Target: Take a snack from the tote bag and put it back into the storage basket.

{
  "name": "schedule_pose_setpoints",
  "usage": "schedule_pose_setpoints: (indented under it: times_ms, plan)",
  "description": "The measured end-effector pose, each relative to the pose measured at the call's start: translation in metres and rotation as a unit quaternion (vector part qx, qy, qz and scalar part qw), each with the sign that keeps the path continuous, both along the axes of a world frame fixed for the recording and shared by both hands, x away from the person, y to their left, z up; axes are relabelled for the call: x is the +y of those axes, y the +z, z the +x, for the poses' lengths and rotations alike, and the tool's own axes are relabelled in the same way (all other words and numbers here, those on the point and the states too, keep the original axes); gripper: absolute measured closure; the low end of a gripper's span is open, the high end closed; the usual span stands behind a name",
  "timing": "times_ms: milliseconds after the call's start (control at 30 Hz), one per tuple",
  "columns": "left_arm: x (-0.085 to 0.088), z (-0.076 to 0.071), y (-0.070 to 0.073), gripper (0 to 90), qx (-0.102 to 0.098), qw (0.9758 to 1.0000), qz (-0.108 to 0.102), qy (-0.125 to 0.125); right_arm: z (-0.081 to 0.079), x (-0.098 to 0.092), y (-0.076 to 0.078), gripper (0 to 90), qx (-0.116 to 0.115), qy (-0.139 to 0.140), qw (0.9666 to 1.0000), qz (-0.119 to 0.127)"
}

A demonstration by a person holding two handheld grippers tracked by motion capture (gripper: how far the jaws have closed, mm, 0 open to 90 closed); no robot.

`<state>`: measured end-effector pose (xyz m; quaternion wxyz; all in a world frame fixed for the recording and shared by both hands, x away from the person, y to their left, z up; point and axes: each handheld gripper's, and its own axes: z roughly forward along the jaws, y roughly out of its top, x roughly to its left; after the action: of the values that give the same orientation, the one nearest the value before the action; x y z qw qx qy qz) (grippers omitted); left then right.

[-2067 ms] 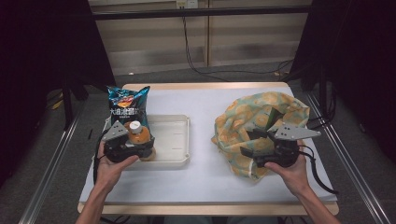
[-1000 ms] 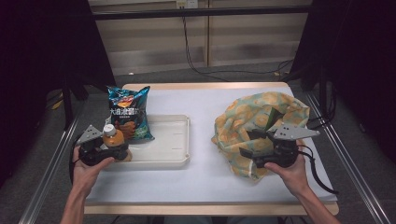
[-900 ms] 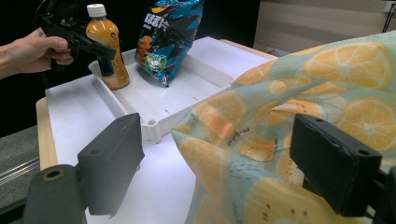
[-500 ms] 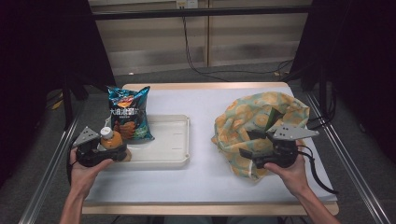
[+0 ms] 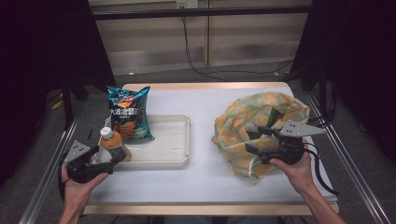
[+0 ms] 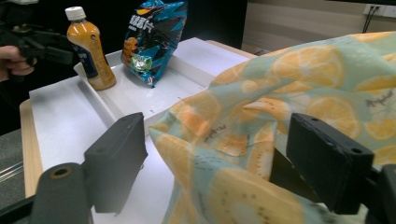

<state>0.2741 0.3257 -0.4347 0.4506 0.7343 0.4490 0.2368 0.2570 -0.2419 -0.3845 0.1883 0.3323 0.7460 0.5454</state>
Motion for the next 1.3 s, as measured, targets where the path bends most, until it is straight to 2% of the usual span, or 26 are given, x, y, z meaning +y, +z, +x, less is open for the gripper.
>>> schedule_pose_setpoints:
  times_ms: [100, 167, 200, 233, 333, 367, 433, 500, 600, 633, 700, 867, 933, 967, 1033, 1133, 1167, 1233, 1300]
  plan:
    - [-0.015, -0.013, 0.003, 9.1, -0.006, 0.9998, 0.002, -0.019, 0.001, -0.007, 0.003, 27.8, -0.004, -0.008, 1.0000, -0.001]
    - [-0.024, -0.020, 0.005, 9.4, -0.009, 0.9995, -0.015, -0.027, 0.000, -0.012, 0.004, 31.1, -0.004, -0.011, 0.9999, 0.002]
    - [-0.024, -0.020, 0.005, 11.1, -0.009, 0.9995, -0.015, -0.027, 0.000, -0.015, 0.005, 33.7, -0.006, -0.017, 0.9998, 0.000]
    - [-0.033, -0.026, 0.006, 11.3, -0.014, 0.9990, -0.016, -0.038, 0.000, -0.018, 0.007, 35.9, -0.006, -0.019, 0.9998, 0.001]
    - [-0.047, -0.035, 0.008, 11.4, -0.020, 0.9983, -0.017, -0.052, 0.000, -0.027, 0.010, 38.9, -0.010, -0.031, 0.9994, 0.010]
    - [-0.050, -0.036, 0.009, 11.5, -0.020, 0.9982, -0.007, -0.057, 0.000, -0.031, 0.011, 39.3, -0.009, -0.038, 0.9992, 0.009]
    - [-0.059, -0.038, 0.010, 11.6, -0.020, 0.9973, -0.017, -0.068, 0.001, -0.038, 0.012, 39.7, -0.007, -0.049, 0.9987, 0.009]
    - [-0.067, -0.041, 0.010, 12.4, -0.028, 0.9963, -0.018, -0.079, 0.002, -0.045, 0.014, 40.0, -0.007, -0.061, 0.9981, 0.006]
    - [-0.077, -0.042, 0.009, 15.8, -0.027, 0.9957, -0.019, -0.087, 0.002, -0.056, 0.017, 39.8, -0.017, -0.079, 0.9966, 0.014]
    - [-0.089, -0.042, 0.007, 16.7, -0.019, 0.9940, -0.013, -0.107, 0.001, -0.060, 0.018, 39.2, -0.019, -0.089, 0.9957, 0.017]
    - [-0.102, -0.043, 0.007, 19.6, -0.014, 0.9910, -0.020, -0.132, 0.000, -0.066, 0.020, 36.3, -0.021, -0.095, 0.9950, 0.022]
    - [-0.138, -0.035, 0.008, 23.7, -0.013, 0.9854, -0.025, -0.168, -0.002, -0.082, 0.026, 30.6, -0.023, -0.119, 0.9924, 0.025]
    - [-0.150, -0.029, 0.008, 26.1, -0.008, 0.9812, -0.033, -0.190, -0.002, -0.089, 0.029, 27.7, -0.022, -0.126, 0.9915, 0.024]
    - [-0.157, -0.025, 0.008, 27.0, -0.010, 0.9803, -0.028, -0.195, -0.001, -0.092, 0.030, 26.4, -0.023, -0.132, 0.9908, 0.023]
    - [-0.170, -0.016, 0.006, 29.0, 0.001, 0.9758, -0.042, -0.215, 0.001, -0.098, 0.032, 25.1, -0.024, -0.139, 0.9898, 0.022]
    - [-0.186, -0.009, 0.008, 32.3, -0.013, 0.9744, -0.039, -0.221, 0.004, -0.107, 0.032, 22.2, -0.021, -0.148, 0.9885, 0.024]
    - [-0.191, -0.006, 0.008, 32.8, -0.011, 0.9741, -0.044, -0.221, 0.005, -0.110, 0.031, 21.0, -0.020, -0.150, 0.9882, 0.026]
    - [-0.199, -0.002, 0.009, 32.8, -0.009, 0.9715, -0.047, -0.232, 0.009, -0.115, 0.029, 20.5, -0.019, -0.155, 0.9875, 0.023]
    - [-0.206, 0.001, 0.009, 32.8, -0.008, 0.9708, -0.044, -0.236, 0.013, -0.119, 0.027, 19.9, -0.016, -0.160, 0.9868, 0.022]
